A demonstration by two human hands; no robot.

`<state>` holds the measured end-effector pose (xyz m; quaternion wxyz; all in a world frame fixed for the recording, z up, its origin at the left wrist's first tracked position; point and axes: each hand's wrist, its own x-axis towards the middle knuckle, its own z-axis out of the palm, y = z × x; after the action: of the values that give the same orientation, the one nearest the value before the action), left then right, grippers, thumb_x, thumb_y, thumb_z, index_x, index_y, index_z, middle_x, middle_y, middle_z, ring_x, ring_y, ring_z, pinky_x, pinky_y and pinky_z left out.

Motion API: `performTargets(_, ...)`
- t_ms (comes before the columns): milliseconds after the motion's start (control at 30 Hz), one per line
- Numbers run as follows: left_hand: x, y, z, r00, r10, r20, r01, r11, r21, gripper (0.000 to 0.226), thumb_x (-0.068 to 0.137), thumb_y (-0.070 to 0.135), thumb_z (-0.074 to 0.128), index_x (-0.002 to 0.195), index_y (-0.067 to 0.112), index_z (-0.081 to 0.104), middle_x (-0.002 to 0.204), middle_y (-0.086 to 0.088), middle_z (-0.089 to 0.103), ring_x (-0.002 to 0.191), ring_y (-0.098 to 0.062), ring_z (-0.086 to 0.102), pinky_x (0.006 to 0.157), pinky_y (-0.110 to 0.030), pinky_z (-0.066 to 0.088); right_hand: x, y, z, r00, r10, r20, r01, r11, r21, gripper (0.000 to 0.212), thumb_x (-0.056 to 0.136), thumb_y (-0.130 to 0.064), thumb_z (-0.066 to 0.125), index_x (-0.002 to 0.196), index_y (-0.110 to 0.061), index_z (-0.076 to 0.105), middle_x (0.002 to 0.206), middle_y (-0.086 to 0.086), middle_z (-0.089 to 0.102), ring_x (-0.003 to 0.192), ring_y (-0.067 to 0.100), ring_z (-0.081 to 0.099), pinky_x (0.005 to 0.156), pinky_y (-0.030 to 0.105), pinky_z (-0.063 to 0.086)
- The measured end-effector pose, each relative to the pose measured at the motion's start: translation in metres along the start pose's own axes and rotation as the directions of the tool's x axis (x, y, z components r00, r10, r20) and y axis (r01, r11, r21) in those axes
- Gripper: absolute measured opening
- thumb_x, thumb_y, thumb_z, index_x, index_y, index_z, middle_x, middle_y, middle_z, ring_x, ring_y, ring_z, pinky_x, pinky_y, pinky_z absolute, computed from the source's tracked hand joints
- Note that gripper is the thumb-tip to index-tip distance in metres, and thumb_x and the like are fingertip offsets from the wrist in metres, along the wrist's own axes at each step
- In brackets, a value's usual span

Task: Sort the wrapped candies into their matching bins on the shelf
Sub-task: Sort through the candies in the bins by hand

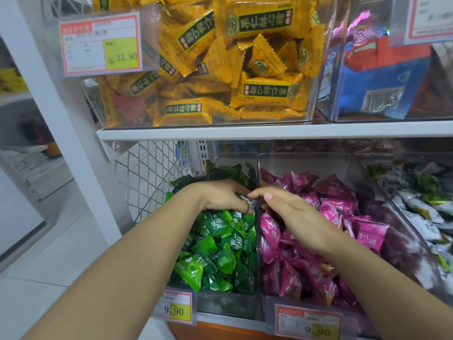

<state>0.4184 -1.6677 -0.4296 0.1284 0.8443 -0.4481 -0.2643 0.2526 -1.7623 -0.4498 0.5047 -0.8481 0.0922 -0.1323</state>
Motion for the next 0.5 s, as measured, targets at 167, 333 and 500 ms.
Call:
performTargets(167, -0.001, 0.0, 0.0, 1.0, -0.006, -0.001, 0.006, 1.0, 0.001, 0.059, 0.082, 0.031, 0.065, 0.137, 0.024, 0.047, 0.139, -0.001, 0.05, 0.121, -0.019, 0.049, 0.106, -0.034, 0.038, -0.001, 0.001, 0.0, 1.0, 0.0, 0.0, 0.0, 1.0, 0.006, 0.034, 0.1, -0.04, 0.031, 0.118, -0.04, 0.059, 0.128, -0.021, 0.049, 0.111, -0.019, 0.037, 0.082, 0.004, 0.026)
performTargets(333, -0.005, -0.003, 0.005, 0.988, 0.055, -0.141, -0.064, 0.996, -0.061, 0.053, 0.083, 0.027, 0.067, 0.131, 0.024, 0.046, 0.121, 0.006, 0.05, 0.107, -0.014, 0.05, 0.085, -0.026, 0.04, 0.0, 0.002, -0.001, 1.0, -0.021, 0.002, 0.021, 1.0, 0.003, 0.034, 0.099, -0.041, 0.031, 0.12, -0.045, 0.057, 0.131, -0.021, 0.048, 0.118, -0.007, 0.042, 0.085, 0.006, 0.028)
performTargets(500, -0.016, -0.005, 0.005, 0.949, 0.11, -0.296, -0.162, 0.974, -0.156, 0.042, 0.083, 0.028, 0.071, 0.12, 0.023, 0.051, 0.111, 0.006, 0.055, 0.095, -0.011, 0.056, 0.074, -0.014, 0.043, -0.001, 0.0, 0.0, 0.999, -0.044, -0.024, 0.043, 0.999, -0.024, 0.033, 0.099, -0.038, 0.033, 0.125, -0.044, 0.052, 0.131, -0.022, 0.047, 0.118, -0.008, 0.04, 0.085, 0.002, 0.027)
